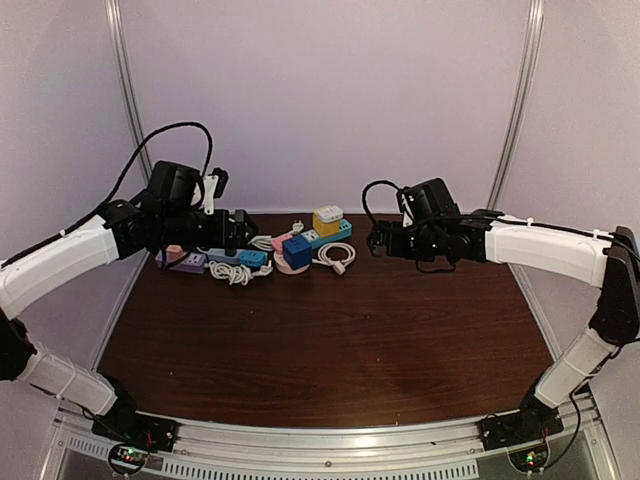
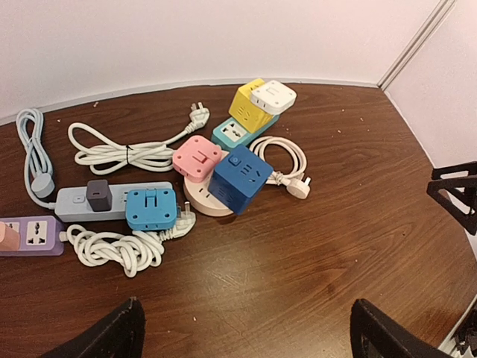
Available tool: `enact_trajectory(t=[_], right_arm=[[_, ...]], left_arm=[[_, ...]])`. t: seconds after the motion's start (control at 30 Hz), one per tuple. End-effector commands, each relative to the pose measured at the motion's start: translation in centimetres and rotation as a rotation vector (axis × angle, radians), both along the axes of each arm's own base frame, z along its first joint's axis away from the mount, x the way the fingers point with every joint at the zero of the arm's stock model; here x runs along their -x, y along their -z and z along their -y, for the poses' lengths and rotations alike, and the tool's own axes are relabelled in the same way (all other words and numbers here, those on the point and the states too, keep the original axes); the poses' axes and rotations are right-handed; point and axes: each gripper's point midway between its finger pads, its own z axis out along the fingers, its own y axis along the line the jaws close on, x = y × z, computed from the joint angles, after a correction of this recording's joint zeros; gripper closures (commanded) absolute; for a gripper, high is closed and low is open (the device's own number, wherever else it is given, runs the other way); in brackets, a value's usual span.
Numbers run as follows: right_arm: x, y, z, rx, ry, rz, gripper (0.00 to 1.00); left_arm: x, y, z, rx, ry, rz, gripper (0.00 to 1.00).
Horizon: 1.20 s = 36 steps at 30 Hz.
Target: Pull the plug off the socket
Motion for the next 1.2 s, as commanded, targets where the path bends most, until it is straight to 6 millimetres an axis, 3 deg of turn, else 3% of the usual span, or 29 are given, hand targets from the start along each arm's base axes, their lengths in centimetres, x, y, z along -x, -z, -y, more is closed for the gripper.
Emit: enact_trajectory(t=[0.0,0.27,0.57,0.8,1.0,1.17], right_arm=[[-1.2,-1.4,-0.8,0.037,0.013,0.067,0.00],[-3.3,-1.1,-5.7,0.100,-0.085,0.131,0.00],[-5.6,1.5,-14.4,0.216,-0.280,0.209,0.00],[-7.6,3.6,-19.3,0.240,-0.361,0.241,0.03],[-9.8,5.8,-21.2,0.276,-0.362,0.274,0.05],[-10.7,6.9,-21.5,0.304,-0.354,0.291,0.09]], left_arm=[[-0.6,-0.8,-0.1,0.040,-0.030,0.024,0.02],[0.1,-0.8,-1.6,-0.024,-0.068,-0.007,0.02],[0.9,0.6,-3.6,-0.044,-0.099,-0.063,0.02],[2.2,1.8,-4.5,-0.046,-0.116,-0.084,0.02],[3.0,1.5,-4.9,-0.019,-0.124,-0.079,0.02],[3.2,1.4,-5.0,-0.013,-0.123,-0.076,0.02]])
